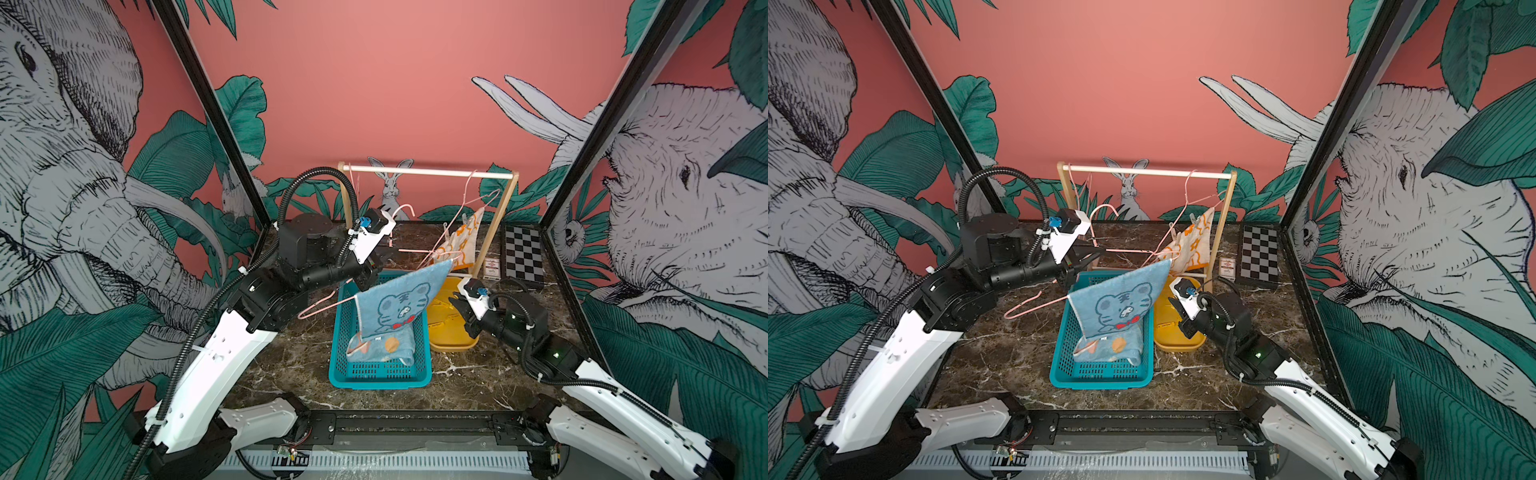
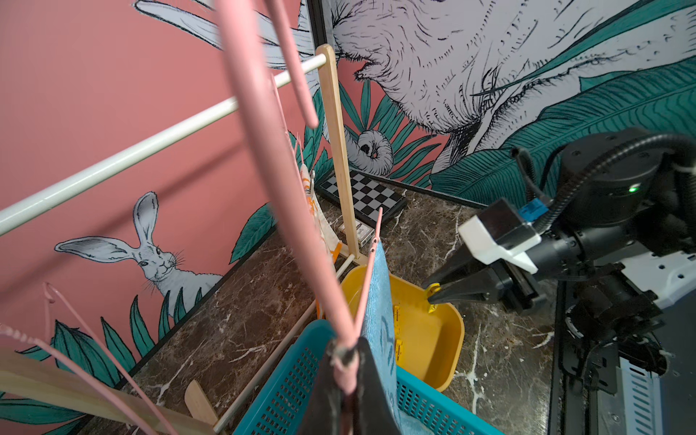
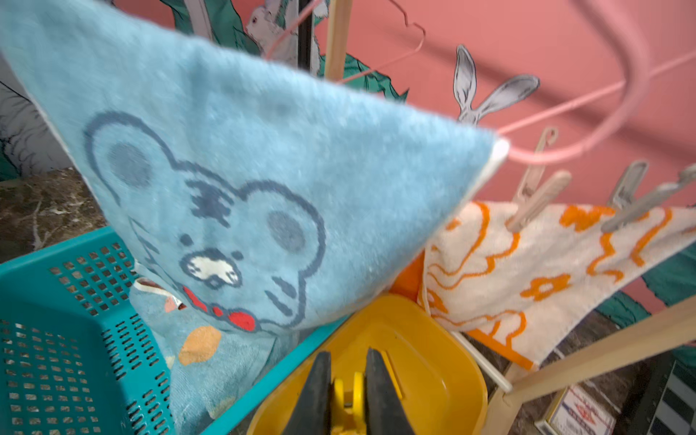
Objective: Remove the clothespins securing towels to the hanger
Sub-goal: Place the clothespin in the storage box.
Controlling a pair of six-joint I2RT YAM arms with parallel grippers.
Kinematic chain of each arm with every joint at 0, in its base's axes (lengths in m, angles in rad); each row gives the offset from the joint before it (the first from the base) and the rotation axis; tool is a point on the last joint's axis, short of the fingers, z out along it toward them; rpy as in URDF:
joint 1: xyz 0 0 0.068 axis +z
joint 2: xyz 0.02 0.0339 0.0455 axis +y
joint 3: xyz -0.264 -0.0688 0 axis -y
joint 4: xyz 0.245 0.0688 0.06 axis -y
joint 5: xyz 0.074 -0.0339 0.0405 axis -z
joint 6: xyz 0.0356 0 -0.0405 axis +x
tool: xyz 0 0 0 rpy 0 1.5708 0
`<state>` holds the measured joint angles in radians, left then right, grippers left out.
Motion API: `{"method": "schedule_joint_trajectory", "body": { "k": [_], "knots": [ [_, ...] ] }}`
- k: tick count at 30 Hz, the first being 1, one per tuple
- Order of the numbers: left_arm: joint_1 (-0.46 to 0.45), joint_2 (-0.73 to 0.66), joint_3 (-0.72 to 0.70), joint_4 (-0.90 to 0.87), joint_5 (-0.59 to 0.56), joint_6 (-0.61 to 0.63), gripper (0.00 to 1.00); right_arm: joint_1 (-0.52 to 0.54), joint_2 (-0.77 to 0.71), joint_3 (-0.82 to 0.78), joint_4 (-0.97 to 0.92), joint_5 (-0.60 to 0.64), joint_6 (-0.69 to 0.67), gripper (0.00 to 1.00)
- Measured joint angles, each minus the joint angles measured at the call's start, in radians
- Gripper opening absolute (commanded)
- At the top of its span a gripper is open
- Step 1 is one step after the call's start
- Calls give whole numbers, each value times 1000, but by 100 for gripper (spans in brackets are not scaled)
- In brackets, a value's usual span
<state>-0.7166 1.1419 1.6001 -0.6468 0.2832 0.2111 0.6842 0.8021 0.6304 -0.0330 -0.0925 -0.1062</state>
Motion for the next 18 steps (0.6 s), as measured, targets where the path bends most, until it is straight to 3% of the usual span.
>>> {"method": "schedule_joint_trajectory", "body": {
  "k": [18],
  "knots": [
    [0,-16,-24,3,0,-1,0,-103,241,-124,206,34,177,16]
  ]
}}
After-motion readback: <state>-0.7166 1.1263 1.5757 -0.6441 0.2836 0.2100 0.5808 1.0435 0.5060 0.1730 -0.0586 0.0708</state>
